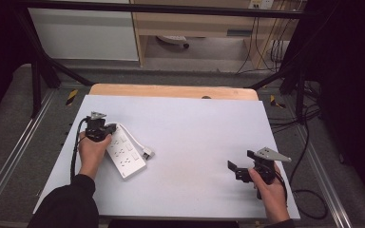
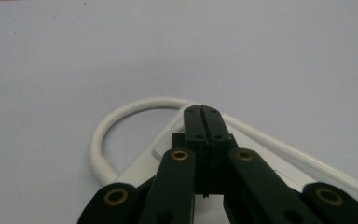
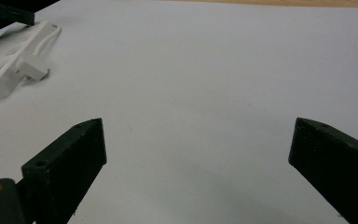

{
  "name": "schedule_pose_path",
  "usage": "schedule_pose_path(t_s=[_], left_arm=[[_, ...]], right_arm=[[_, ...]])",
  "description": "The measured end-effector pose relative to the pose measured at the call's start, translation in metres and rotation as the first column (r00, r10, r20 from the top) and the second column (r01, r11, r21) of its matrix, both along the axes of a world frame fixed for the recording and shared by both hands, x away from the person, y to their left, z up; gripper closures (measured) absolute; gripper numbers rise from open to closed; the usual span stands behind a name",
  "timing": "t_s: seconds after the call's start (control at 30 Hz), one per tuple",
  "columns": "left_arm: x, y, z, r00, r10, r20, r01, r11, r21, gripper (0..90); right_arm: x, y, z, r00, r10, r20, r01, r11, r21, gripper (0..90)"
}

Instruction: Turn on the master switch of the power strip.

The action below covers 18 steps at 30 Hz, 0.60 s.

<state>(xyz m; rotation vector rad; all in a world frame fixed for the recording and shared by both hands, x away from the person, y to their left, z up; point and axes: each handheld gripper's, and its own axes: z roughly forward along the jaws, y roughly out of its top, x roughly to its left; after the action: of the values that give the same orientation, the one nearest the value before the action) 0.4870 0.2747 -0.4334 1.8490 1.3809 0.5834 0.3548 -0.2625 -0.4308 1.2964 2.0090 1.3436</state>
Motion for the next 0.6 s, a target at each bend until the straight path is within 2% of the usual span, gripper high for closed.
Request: schedule_pose_path(t_s=[0.6], left_arm=[[-0.0009, 0.0006, -0.0005, 1.0, 0.009, -0.004, -0.009, 0.9999, -0.006, 90.0]], right_arm=[[-0.0001, 0.0006, -0.0005, 1.0, 0.003, -0.003, -0.003, 1.0, -0.001, 4.3]])
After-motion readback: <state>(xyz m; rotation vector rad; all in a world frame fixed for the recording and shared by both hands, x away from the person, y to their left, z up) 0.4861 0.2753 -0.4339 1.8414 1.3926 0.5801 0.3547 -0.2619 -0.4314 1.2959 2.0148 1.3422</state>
